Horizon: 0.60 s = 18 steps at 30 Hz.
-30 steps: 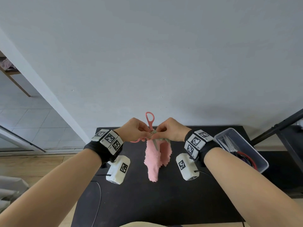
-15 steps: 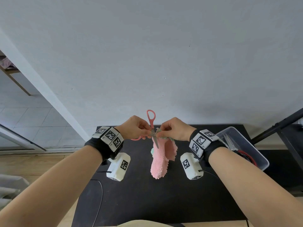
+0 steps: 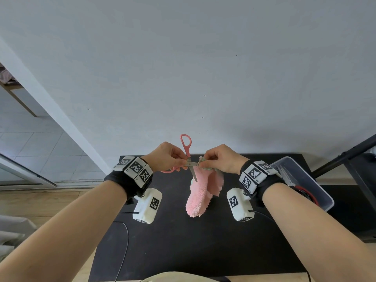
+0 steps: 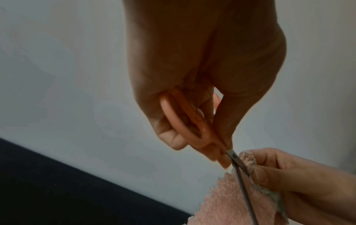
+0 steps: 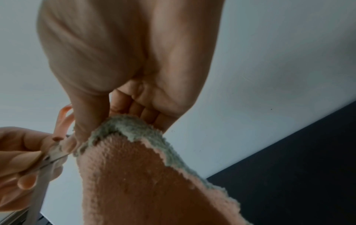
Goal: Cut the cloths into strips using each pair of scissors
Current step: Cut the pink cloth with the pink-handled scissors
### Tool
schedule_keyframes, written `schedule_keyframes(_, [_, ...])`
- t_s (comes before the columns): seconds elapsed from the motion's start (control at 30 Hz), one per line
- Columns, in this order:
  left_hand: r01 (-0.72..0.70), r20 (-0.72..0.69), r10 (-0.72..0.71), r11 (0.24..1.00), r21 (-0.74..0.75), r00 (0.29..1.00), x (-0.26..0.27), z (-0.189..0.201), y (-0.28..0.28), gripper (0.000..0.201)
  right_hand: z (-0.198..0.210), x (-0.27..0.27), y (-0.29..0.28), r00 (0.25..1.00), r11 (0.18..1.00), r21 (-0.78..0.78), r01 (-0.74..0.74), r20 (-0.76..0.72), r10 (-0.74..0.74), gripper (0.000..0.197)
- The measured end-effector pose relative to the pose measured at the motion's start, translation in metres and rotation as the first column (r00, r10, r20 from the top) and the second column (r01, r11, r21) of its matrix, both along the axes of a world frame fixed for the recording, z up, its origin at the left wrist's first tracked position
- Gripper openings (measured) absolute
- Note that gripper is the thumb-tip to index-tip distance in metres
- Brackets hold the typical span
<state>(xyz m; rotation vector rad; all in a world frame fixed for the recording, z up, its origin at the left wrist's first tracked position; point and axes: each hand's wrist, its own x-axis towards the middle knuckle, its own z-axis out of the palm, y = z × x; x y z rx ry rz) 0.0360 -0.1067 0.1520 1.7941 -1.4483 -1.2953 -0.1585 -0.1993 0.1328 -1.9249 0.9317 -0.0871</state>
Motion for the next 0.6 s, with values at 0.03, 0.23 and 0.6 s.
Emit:
schedule_keyframes(0.03, [-0.004,-0.007,0.004,1.000,0.000,1.000,0.000,-0.001,0.000,0.018,-0.001,-0.001,0.000,1.000,1.000,0.004,0.001,-0.005,-0.001,0.010])
schedule_keyframes(0.23, [-0.008,-0.001,0.008,1.000,0.009,1.000,0.001,-0.005,-0.001,0.019,-0.007,-0.010,-0.004,0.999,0.999,0.022,0.035,0.023,-0.035,0.010])
schedule_keyframes(0.6, [-0.168,0.027,0.168,0.986,0.018,0.985,0.036,-0.010,0.004,0.010,-0.011,-0.045,-0.028,0.986,0.986,0.028,0.166,0.021,-0.166,0.009])
